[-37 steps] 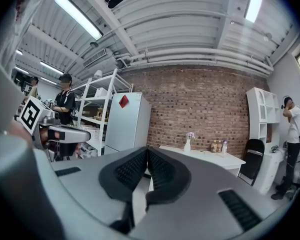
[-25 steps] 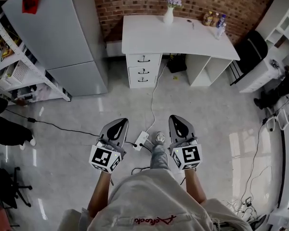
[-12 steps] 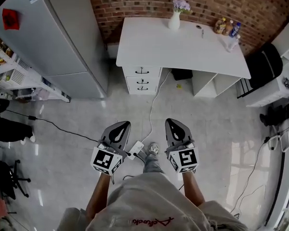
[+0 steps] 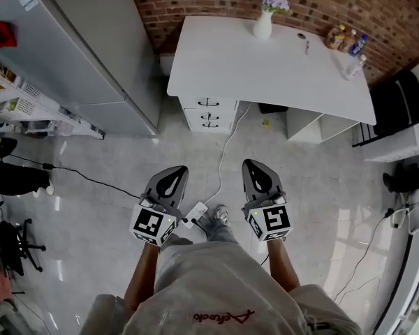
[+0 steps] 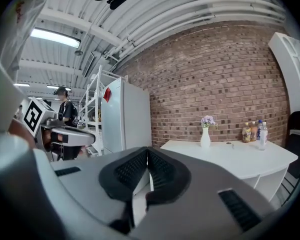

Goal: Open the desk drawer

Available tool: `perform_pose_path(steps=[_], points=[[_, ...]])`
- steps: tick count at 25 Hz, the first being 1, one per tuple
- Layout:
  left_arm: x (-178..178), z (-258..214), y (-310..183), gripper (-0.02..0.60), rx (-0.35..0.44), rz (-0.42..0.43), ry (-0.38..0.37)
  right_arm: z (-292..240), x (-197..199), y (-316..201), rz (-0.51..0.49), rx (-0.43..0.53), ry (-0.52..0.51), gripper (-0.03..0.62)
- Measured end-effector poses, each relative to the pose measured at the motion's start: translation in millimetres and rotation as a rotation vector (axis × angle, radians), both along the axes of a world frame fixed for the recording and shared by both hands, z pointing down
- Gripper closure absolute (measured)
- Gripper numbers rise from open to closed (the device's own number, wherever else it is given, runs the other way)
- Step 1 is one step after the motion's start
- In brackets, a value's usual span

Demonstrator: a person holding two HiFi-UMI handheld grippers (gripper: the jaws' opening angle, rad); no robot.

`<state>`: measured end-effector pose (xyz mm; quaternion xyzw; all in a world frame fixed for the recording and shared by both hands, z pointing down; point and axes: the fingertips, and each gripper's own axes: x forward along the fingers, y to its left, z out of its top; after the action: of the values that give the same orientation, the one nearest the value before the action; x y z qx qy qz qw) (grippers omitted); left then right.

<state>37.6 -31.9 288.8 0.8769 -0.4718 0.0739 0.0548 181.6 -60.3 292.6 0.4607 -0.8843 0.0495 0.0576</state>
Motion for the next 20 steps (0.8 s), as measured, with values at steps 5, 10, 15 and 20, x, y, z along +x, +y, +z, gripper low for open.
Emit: perform_pose_path(steps=[5,10,15,20], points=[[-19,10,-12,0.569,-0.017,-0.009,-0.002,10,-20,-16,-0.021,-0.020,0.018,0.577],[-49,21,-30,0.569,0.001,0.019,0.020,16,-54,-22,-0.022,0.002,0.029,0.577],[-79,34,-46,0.569,-0.001,0.091,0.003,28,-81,-30,0.069,0.007,0.068,0.577],[-99,40,-61,0.569,-0.040,0.121,0.030,30,-100,-38,0.116,-0.020,0.071,0.577]])
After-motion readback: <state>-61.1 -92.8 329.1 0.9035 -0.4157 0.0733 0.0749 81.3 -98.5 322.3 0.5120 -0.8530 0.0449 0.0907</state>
